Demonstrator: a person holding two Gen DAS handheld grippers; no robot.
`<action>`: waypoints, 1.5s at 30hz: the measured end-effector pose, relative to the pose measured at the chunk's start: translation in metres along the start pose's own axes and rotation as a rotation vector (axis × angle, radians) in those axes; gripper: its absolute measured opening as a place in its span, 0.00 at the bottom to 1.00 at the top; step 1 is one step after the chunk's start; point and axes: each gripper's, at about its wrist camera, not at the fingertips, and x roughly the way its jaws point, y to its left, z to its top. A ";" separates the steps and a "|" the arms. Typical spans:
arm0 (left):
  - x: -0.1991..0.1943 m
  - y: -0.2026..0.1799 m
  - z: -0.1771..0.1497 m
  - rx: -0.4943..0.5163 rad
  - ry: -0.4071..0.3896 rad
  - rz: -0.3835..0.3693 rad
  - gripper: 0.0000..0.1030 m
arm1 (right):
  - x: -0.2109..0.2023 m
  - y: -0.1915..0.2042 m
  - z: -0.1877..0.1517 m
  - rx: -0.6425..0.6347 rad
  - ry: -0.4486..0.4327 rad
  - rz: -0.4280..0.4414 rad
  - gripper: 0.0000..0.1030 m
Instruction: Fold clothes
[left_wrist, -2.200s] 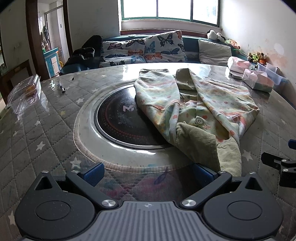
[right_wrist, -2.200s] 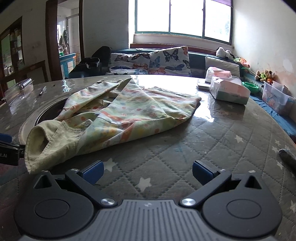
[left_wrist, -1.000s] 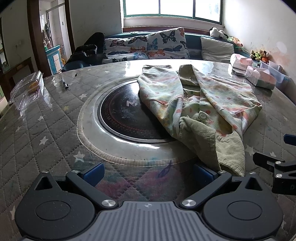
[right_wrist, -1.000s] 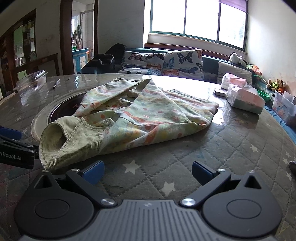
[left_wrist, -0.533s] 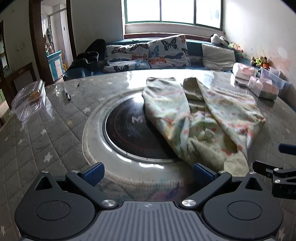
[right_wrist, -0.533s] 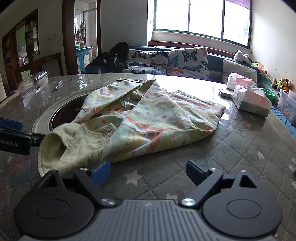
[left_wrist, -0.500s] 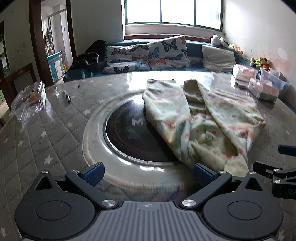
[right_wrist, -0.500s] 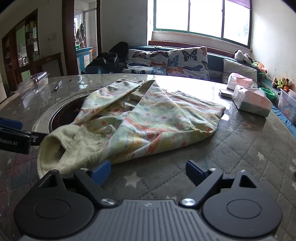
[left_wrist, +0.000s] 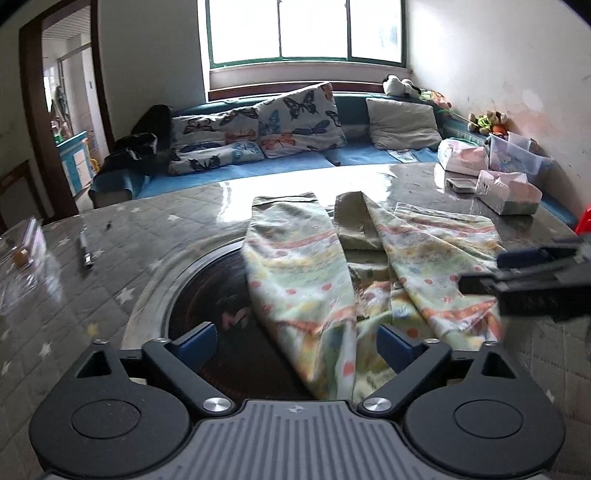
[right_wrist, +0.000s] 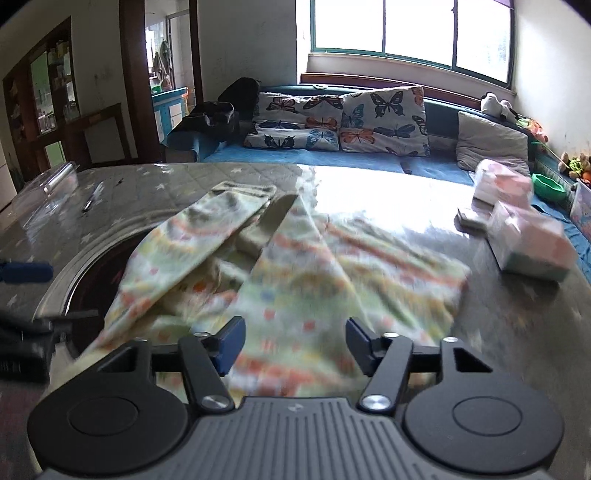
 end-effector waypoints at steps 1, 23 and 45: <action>0.005 -0.001 0.003 0.005 0.004 -0.007 0.87 | 0.007 -0.001 0.007 -0.003 0.001 0.001 0.57; 0.084 -0.007 0.029 0.053 0.122 -0.099 0.39 | 0.142 -0.023 0.076 0.019 0.075 0.052 0.27; 0.049 0.014 0.027 -0.028 0.041 -0.052 0.02 | 0.044 -0.057 0.070 0.068 -0.058 -0.023 0.04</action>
